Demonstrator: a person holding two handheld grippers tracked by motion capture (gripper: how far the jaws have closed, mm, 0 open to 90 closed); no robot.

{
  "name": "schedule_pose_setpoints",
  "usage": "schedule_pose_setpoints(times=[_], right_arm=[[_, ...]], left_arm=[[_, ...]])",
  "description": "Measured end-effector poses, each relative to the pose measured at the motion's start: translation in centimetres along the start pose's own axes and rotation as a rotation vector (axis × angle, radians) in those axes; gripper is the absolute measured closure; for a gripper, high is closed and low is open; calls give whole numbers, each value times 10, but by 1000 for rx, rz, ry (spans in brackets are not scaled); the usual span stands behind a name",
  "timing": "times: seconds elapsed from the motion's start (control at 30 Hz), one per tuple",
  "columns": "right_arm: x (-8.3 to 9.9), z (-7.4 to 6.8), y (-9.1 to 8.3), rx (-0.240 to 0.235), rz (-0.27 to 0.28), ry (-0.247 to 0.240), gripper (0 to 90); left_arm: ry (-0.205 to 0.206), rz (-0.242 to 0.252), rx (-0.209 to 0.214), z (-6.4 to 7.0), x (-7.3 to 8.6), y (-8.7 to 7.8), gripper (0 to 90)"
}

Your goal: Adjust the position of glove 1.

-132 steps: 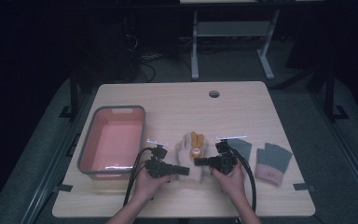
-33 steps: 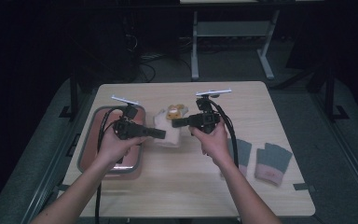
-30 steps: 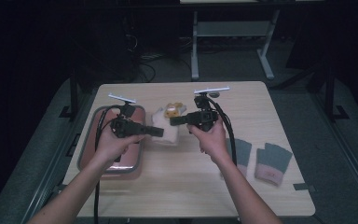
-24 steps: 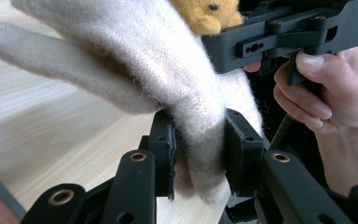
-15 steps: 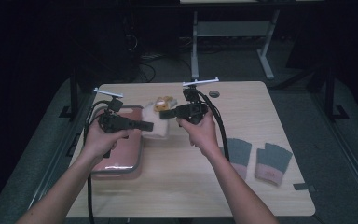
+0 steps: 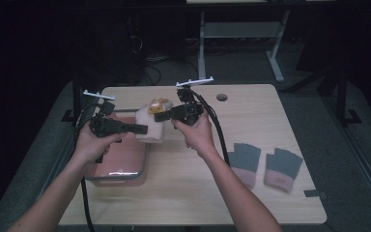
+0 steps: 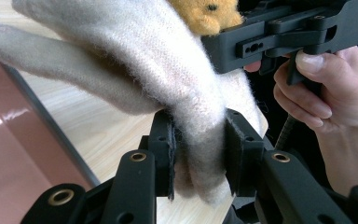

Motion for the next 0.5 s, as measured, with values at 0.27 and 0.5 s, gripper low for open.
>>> schedule_pose_setpoints(times=[0.27, 0.5], right_arm=[[-6, -6, 11, -16, -1, -11, 823], [-9, -11, 22, -33, -6, -8, 823]], left_arm=[[-10, 14, -8, -5, -1, -12, 675], [-13, 16, -14, -13, 1, -23, 675]])
Point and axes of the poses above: each handheld gripper's, and its own axes: y roughly forward along the jaws, x roughly out of its underside, z roughly to its right, the point moved 7 cm from there along y, roughly forward along the jaws, and after that the axes turned 10 degrees about -y, right-handed, at the moved point
